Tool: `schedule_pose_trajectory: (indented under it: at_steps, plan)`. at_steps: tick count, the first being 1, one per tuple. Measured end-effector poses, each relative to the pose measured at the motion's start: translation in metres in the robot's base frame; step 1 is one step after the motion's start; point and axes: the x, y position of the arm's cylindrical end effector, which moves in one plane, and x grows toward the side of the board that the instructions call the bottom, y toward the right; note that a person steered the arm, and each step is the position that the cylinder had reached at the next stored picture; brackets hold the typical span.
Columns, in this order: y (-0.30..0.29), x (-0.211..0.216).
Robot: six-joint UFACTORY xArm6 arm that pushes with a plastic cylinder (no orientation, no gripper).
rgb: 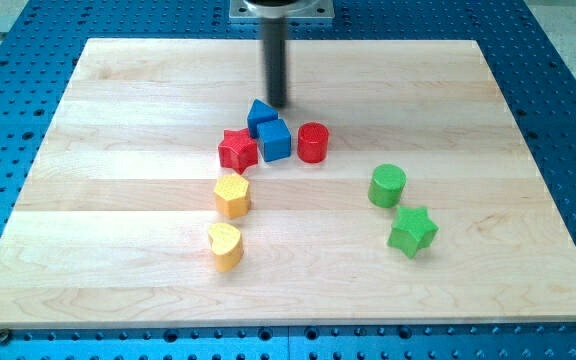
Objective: Form a triangle with red blocks and blue blocks
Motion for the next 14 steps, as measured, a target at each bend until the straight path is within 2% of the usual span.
schedule_pose_trajectory:
  at_steps: [1,2,3,5,7,8,9,10,12,13,14]
  plan:
    - [0.065,0.059]
    - [0.061,0.102]
    - [0.042,0.103]
    - [-0.077,0.113]
    - [-0.087,0.103]
    - [-0.073,0.087]
    - [-0.028,0.054]
    - [-0.009,0.049]
    - [-0.008,0.023]
    - [0.019,0.004]
    - [-0.031,0.003]
